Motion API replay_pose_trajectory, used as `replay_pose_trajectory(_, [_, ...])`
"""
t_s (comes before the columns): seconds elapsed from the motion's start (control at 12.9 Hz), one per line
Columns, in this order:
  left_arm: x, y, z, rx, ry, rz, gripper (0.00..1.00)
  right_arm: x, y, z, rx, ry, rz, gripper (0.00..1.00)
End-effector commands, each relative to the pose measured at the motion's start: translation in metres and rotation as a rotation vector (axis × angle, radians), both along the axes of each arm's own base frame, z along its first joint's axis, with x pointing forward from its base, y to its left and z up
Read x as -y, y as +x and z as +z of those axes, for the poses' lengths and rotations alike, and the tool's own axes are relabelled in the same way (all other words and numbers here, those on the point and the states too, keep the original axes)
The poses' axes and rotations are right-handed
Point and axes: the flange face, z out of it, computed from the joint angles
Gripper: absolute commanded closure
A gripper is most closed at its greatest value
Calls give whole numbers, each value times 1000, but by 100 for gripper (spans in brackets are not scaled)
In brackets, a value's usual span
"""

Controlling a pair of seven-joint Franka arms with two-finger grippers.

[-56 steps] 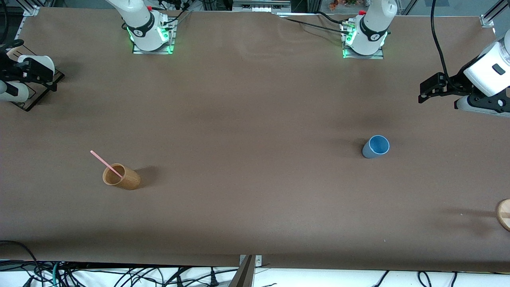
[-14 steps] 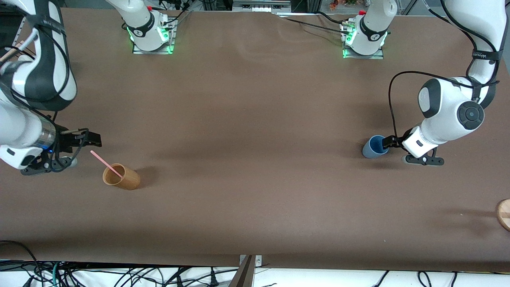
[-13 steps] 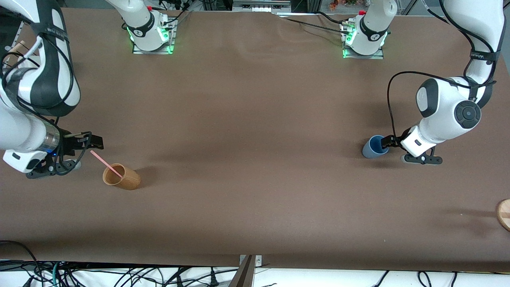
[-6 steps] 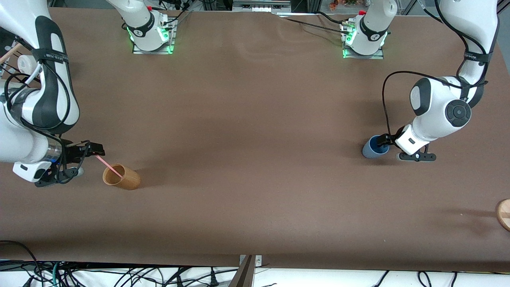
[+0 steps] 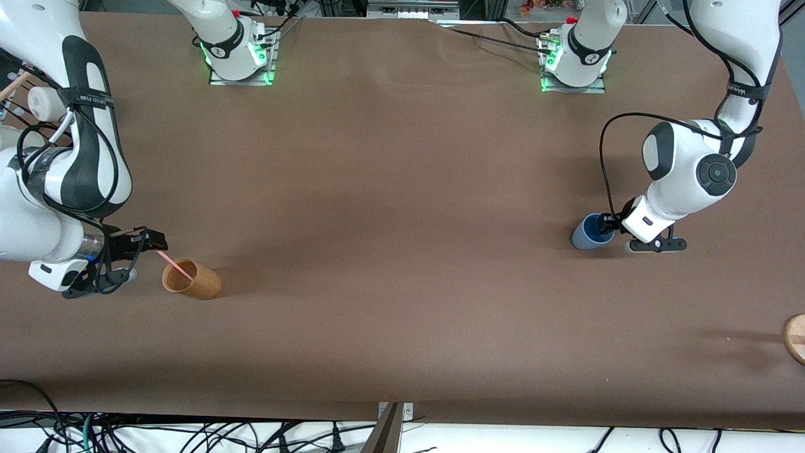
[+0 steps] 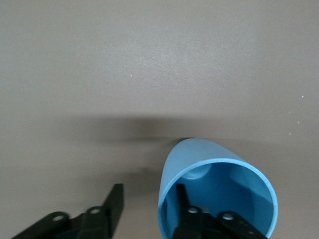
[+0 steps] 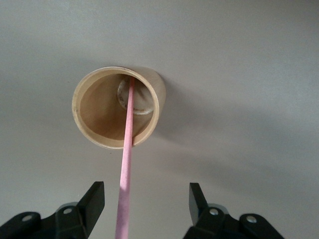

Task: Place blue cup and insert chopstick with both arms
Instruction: 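Close the left gripper on the blue cup while the right gripper grasps the chopstick, then carry the blue cup with the left gripper while the right gripper lifts the chopstick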

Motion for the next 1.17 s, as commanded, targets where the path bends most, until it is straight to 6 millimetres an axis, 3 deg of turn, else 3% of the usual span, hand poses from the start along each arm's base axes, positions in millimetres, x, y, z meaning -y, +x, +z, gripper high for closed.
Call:
replay_pose_trajectory(0.0, [4, 3, 13, -18, -16, 60, 100, -5, 6, -7, 8, 18, 19, 35])
replay_pose_trajectory(0.23, [5, 5, 17, -24, -18, 59, 100, -7, 7, -12, 8, 17, 23, 43])
replay_pose_trajectory(0.31, [10, 12, 27, -24, -20, 50, 100, -8, 7, -12, 13, 17, 25, 46])
replay_pose_trajectory(0.39, [28, 29, 52, -34, -26, 18, 100, -10, 8, -12, 14, 16, 26, 54])
replay_pose_trajectory(0.54, [90, 54, 93, -75, -24, -13, 100, -15, 8, -13, 13, 19, 24, 66])
replay_pose_trajectory(0.78, [215, 56, 129, -54, -12, -50, 100, -22, 8, -12, 13, 19, 29, 79])
replay_pose_trajectory(1.01, [315, 42, 139, -26, -35, -82, 100, -22, 8, -12, 13, 19, 29, 92])
replay_pose_trajectory(1.09, [346, 32, 131, -41, -42, -43, 100, -21, 8, -12, 13, 19, 27, 98])
